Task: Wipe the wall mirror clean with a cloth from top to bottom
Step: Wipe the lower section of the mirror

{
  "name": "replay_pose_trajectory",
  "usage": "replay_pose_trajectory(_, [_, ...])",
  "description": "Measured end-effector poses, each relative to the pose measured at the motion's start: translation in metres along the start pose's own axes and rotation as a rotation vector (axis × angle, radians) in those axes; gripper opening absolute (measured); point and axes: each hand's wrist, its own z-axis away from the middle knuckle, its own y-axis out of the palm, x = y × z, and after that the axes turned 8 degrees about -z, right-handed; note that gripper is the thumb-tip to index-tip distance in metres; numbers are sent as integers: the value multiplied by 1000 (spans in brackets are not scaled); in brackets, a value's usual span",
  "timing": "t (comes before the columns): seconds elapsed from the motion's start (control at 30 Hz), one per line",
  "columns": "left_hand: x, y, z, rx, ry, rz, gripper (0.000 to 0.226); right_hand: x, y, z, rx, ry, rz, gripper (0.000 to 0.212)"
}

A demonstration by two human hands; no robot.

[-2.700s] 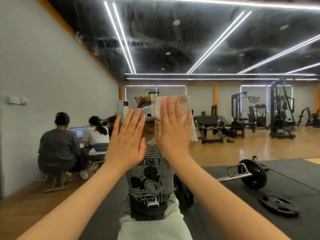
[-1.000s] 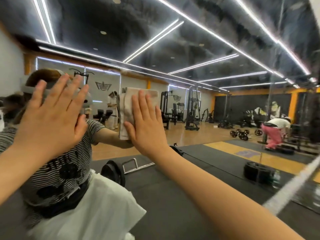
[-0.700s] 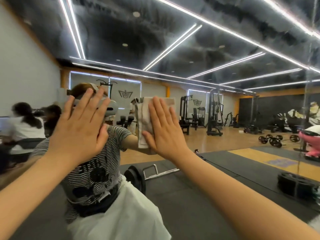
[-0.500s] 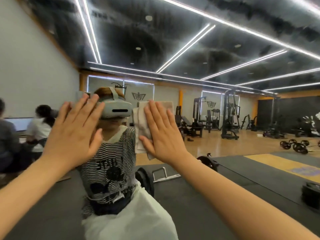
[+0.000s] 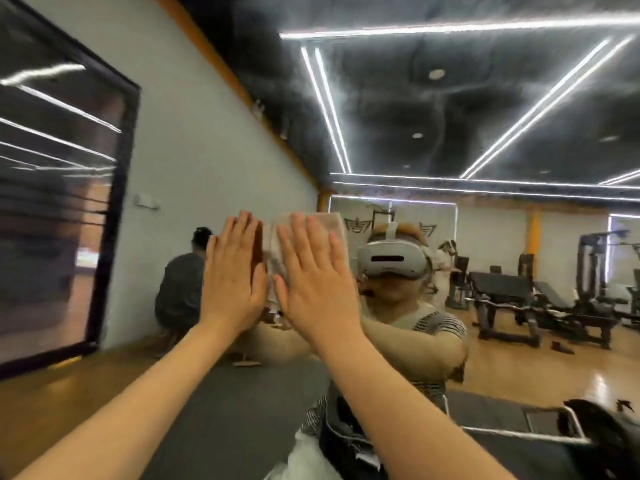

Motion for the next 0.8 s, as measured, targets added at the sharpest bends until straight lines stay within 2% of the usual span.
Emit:
replay_pose_trajectory(0.23, [-8,-7,0,29,-10,-63,58,-2,-3,3,39,5,-56,62])
replay_pose_trajectory(0.53, [-8,-8,-1,50,-32,-84,62,-7,-12,0,90,-13,31,62])
replay_pose_trajectory(0.7, [-9,-9,0,53,-44,-80,65,-52,-31,28,-6,101,-52,61])
replay_pose_trajectory(0.8, [-11,-11,-2,60,-42,-100,66,-98,-49,64,-63,214,-18,60])
